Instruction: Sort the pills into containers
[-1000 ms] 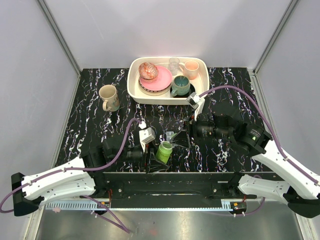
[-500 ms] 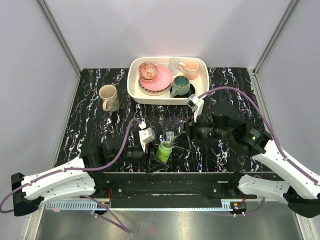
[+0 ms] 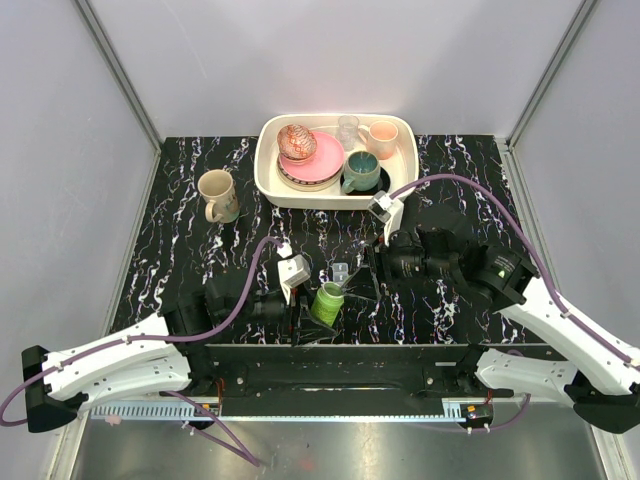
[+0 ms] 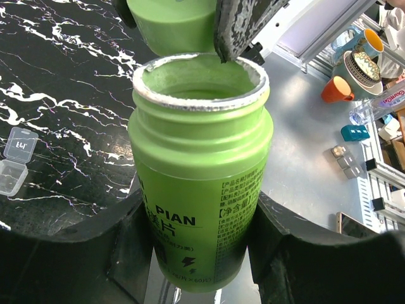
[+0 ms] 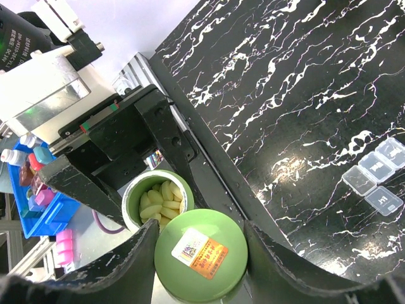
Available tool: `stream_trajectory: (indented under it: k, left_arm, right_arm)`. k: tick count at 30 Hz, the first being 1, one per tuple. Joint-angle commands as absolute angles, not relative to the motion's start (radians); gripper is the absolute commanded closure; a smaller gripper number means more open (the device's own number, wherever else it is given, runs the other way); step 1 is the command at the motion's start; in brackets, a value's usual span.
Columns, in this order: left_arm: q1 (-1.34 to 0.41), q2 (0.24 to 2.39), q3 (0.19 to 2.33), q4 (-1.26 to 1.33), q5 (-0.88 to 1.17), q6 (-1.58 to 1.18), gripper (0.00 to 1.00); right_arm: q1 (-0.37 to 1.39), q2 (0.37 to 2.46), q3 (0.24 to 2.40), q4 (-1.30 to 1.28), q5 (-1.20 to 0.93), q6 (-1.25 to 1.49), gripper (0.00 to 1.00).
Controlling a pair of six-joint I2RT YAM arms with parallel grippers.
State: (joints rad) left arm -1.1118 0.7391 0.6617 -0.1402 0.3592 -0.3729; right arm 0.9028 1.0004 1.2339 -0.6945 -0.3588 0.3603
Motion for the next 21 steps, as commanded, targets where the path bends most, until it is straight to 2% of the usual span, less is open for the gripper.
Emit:
stream_trajectory:
  k: [1,21]
  left_arm:
    - [-1.114,0.719,0.718,-0.083,0.341,-0.364,1.0]
    - [-1.114,0.637,0.707,-0.066,0.218,-0.367,1.0]
  right_arm:
    - [0.908,1.009,1.233,-0.71,-0.376,0.359,1.0]
    - [0.908,0.997,1.204,-0.742,-0.405,0.357,1.0]
